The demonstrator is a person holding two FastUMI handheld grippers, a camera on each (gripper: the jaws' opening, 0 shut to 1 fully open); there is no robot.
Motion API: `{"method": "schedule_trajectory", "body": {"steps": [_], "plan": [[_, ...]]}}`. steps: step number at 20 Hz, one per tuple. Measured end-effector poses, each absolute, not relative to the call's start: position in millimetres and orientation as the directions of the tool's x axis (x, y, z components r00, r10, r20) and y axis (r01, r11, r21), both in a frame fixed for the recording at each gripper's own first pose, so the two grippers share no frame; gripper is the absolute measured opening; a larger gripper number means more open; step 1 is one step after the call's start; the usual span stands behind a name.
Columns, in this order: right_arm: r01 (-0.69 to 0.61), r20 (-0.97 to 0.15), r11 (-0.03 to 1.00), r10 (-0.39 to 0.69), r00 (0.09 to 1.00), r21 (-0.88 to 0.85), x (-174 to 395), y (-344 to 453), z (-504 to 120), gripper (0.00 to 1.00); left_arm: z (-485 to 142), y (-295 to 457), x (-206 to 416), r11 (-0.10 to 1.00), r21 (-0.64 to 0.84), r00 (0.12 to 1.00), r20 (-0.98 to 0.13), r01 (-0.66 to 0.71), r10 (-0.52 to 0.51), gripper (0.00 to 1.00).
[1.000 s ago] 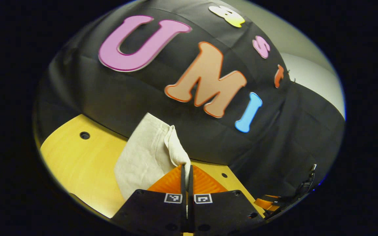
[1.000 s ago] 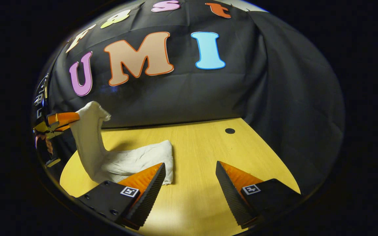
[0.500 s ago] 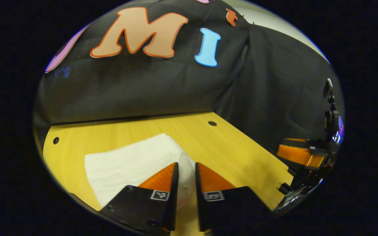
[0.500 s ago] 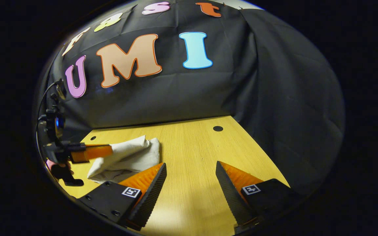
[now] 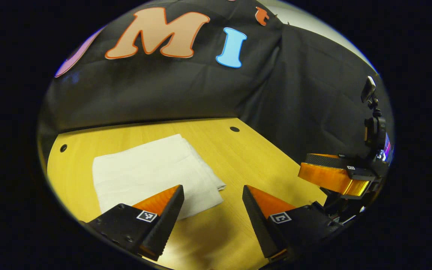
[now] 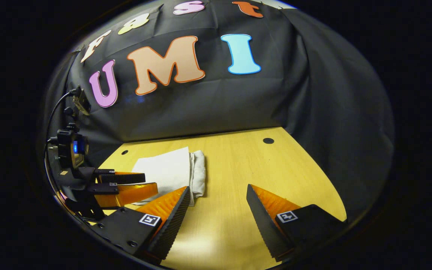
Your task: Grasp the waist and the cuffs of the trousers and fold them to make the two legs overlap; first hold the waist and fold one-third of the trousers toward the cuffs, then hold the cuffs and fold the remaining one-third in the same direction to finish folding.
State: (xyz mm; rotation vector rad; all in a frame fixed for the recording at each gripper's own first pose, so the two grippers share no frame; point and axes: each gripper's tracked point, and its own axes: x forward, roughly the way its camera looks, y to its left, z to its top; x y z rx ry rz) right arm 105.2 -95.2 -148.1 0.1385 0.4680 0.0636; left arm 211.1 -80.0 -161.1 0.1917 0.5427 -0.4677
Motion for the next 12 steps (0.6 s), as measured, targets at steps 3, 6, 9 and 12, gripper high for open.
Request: {"method": "schedule_trajectory", "body": {"steps": [3,6,9,12], "plan": [[-0.069,-0.421,0.984,0.132,0.898,0.162,107.0,-77.6,-140.6,0.92,-148.2,-43.9,203.6,0.920,0.084,0.811,-0.507,0.383,-0.291,0.94],[-0.094,-0.406,0.981,0.157,0.900,0.170,106.8,-63.8,-135.7,0.97,-142.8,-7.0,191.3,0.948,0.101,0.845,-0.488,0.302,-0.217,0.94],[-0.105,-0.399,0.982,0.161,0.903,0.158,107.0,-55.5,-129.8,0.97,-129.0,22.8,183.0,0.969,0.121,0.878,-0.458,0.217,-0.140,0.94],[-0.097,-0.392,0.982,0.154,0.907,0.161,104.7,-50.9,-125.9,0.92,-117.9,48.6,175.5,0.978,0.125,0.897,-0.430,0.166,-0.097,0.94]]}}
